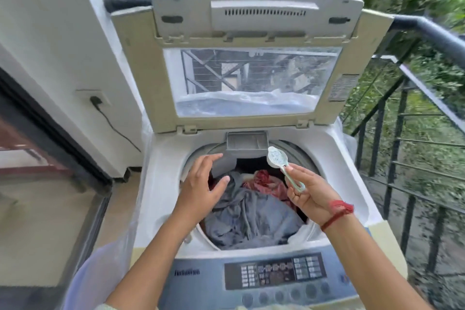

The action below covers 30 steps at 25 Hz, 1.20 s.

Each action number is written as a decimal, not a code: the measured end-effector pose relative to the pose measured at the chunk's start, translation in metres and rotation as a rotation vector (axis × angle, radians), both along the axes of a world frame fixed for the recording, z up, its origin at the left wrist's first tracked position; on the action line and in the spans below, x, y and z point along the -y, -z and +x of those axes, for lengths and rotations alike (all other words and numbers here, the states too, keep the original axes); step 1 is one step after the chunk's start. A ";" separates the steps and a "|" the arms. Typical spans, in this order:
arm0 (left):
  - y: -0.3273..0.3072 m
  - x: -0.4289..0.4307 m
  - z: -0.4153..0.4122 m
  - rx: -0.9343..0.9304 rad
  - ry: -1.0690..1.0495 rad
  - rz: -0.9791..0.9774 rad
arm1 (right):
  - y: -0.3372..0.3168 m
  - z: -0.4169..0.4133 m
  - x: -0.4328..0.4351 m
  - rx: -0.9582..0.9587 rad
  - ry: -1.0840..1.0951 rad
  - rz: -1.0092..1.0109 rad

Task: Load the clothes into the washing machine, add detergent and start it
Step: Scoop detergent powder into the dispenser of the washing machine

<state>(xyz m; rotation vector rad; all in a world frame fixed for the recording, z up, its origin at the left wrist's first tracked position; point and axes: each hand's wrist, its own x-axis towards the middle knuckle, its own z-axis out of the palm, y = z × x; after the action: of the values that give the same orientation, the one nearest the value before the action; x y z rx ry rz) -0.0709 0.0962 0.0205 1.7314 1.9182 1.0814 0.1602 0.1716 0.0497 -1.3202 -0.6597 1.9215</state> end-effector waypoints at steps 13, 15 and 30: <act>0.053 -0.077 -0.017 -0.027 -0.171 -0.130 | 0.042 -0.054 -0.125 0.445 -0.173 0.345; 0.061 -0.083 -0.017 -0.021 -0.180 -0.159 | 0.051 -0.059 -0.130 0.507 -0.190 0.474; 0.077 -0.100 -0.011 0.004 -0.196 -0.188 | 0.062 -0.054 -0.129 0.969 -0.257 1.320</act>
<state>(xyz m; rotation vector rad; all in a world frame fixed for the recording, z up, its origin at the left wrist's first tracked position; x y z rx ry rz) -0.0821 0.1960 -0.0567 1.4648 2.1476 0.9315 0.1058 0.3008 -0.0126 -1.1150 -2.1265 0.4481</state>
